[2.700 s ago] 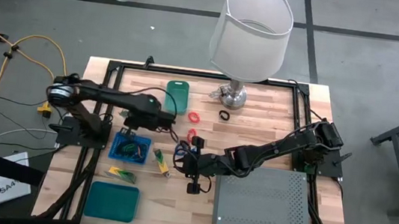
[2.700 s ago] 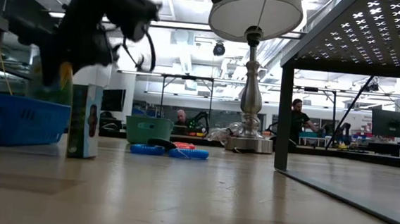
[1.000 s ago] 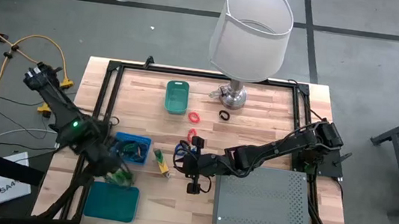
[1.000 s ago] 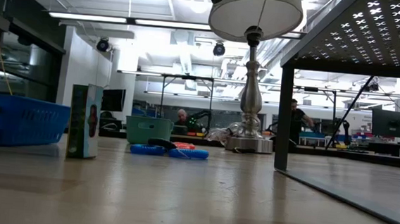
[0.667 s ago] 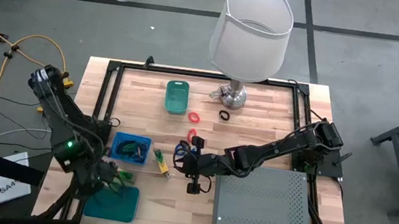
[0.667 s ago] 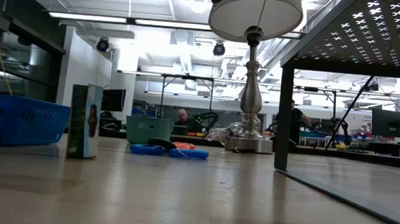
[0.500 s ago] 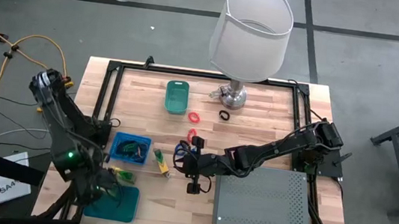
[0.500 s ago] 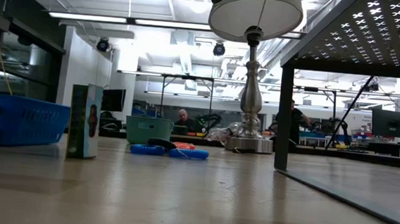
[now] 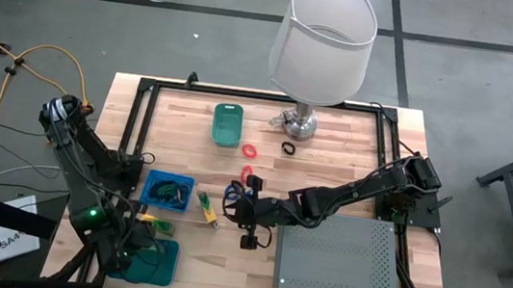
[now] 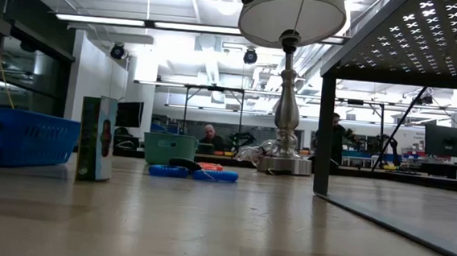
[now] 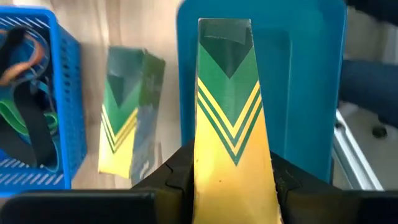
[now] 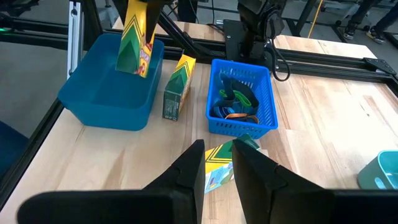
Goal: Pick & Place Office Desk Supplies
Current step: Put the top pack of crayons into the bottom blue bin, then put the pack of crayons into the bottom blue bin
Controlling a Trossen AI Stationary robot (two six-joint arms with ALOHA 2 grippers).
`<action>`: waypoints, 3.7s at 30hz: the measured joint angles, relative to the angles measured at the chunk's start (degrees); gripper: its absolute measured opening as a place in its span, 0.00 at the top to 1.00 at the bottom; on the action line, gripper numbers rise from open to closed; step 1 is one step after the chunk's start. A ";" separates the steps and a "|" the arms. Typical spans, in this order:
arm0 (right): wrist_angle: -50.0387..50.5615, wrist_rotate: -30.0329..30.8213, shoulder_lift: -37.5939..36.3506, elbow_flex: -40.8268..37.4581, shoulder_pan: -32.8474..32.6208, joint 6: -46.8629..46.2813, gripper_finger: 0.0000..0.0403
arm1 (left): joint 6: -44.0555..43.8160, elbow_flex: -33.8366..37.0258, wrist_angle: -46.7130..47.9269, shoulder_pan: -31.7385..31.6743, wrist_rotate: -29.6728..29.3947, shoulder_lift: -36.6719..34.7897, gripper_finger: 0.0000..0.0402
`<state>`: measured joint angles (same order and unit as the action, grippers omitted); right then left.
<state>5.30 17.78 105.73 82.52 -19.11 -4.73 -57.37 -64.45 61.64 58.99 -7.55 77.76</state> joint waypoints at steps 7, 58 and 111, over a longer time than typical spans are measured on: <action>0.00 0.00 0.00 0.00 -0.01 0.00 0.83 | -2.70 0.00 -3.13 2.47 -4.74 3.74 0.75; 0.00 0.01 0.00 0.00 0.00 0.00 0.83 | -15.47 12.48 -18.02 12.62 -24.35 6.71 0.63; 0.00 0.00 0.00 0.00 0.00 0.00 0.83 | 2.10 12.41 -7.05 3.95 -20.24 -7.57 0.54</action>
<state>5.30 17.78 105.73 82.52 -19.11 -4.73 -55.27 -52.03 54.59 62.94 -27.79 70.19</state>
